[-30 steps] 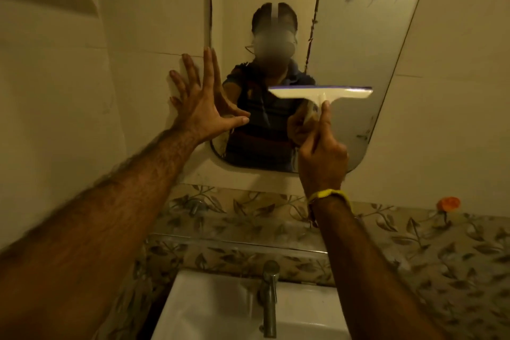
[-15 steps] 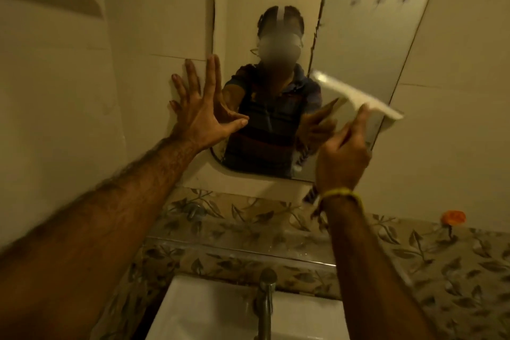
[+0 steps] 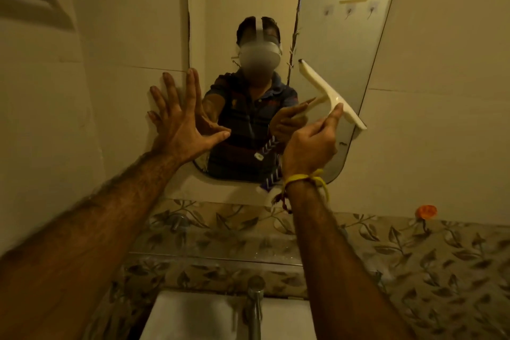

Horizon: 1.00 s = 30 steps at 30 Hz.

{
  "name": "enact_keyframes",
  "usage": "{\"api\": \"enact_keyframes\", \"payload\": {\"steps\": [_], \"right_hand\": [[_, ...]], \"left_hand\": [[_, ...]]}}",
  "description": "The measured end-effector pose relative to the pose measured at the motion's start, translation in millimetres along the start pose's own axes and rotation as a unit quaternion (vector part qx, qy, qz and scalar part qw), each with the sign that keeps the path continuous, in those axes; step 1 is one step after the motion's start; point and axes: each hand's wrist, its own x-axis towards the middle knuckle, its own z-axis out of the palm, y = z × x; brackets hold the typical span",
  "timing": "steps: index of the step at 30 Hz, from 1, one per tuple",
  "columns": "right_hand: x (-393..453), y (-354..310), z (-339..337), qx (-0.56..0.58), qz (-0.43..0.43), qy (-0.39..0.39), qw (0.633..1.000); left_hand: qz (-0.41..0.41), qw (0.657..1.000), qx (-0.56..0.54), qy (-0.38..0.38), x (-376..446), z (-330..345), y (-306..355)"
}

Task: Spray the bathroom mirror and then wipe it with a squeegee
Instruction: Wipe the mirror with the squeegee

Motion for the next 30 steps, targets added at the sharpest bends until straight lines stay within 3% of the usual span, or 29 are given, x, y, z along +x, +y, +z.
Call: {"api": "enact_keyframes", "payload": {"steps": [6,12,18,25,30], "right_hand": [[-49.6,14.1,-8.3,-0.032,-0.025,-0.069,0.997],[-22.8,-19.2,7.7,-0.054,-0.056,-0.097,0.992],[-100.5,-5.5,-10.5,-0.182,-0.173,-0.236,0.939],[-68.6,-54.5,42.0,-0.185,-0.328,-0.200,0.905],[-103.0,-1.5,18.4,-0.267,-0.376,-0.304,0.833]], "left_hand": [[0.002,1.000,-0.004,-0.020,-1.7,-7.4,-2.2],[0.012,0.999,-0.040,-0.024,-1.7,-12.0,-6.1],[0.052,0.994,-0.092,-0.034,-4.1,-16.8,-25.9],[0.061,0.986,-0.149,-0.040,-5.9,-23.5,-42.4],[0.059,0.982,-0.163,-0.069,-8.1,-32.2,-61.9]]}}
